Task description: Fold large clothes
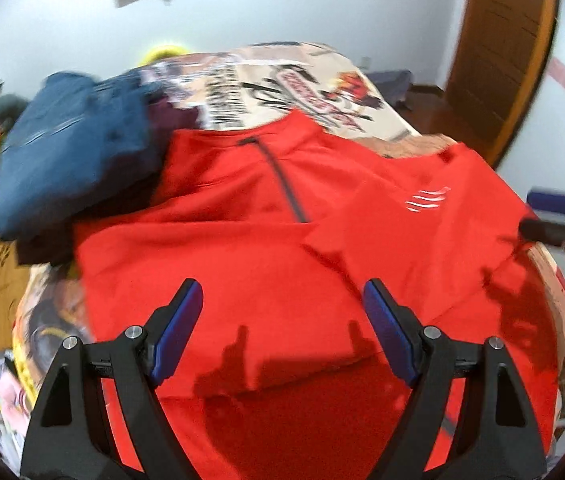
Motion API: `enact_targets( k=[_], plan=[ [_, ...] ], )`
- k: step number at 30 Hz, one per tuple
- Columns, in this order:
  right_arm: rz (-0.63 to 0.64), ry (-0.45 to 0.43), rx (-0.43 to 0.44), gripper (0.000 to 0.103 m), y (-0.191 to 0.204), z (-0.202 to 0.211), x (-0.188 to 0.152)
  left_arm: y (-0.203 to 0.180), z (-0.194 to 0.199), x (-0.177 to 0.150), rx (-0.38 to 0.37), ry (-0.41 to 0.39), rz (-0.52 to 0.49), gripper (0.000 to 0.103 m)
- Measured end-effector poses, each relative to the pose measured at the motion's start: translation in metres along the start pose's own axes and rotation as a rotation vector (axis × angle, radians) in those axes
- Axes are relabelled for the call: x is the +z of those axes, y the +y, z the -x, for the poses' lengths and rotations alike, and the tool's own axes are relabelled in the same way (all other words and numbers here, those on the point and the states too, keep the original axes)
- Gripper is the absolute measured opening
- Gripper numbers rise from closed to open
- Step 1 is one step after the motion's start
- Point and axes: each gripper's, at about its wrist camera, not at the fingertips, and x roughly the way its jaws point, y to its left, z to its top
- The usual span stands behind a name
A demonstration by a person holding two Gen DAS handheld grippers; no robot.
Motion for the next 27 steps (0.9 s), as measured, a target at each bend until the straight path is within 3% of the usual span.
enact_targets(
  k=[6, 11, 14, 23, 25, 27],
  plan=[
    [-0.085, -0.032, -0.095, 0.038, -0.044, 0.008, -0.002, -0.047, -0.038, 0.016, -0.059, 0.052, -0.122, 0.082],
    [-0.163, -0.010, -0.094, 0.038, -0.065, -0.003, -0.010, -0.070, -0.086, 0.019, -0.055, 0.164, -0.189, 0.082],
    [-0.187, 0.007, -0.096, 0.038, -0.074, -0.011, -0.018, -0.076, -0.106, 0.020, -0.071, 0.214, -0.180, 0.081],
    [-0.247, 0.097, -0.092, 0.038, -0.086, -0.048, -0.037, -0.084, -0.129, 0.034, -0.110, 0.241, -0.108, 0.081],
    [-0.259, 0.097, -0.089, 0.038, -0.087, -0.049, -0.039, -0.086, -0.132, 0.036, -0.095, 0.224, -0.117, 0.076],
    [-0.268, 0.094, -0.085, 0.038, -0.087, -0.048, -0.039, -0.089, -0.133, 0.037, -0.058, 0.200, -0.154, 0.053]
  ],
)
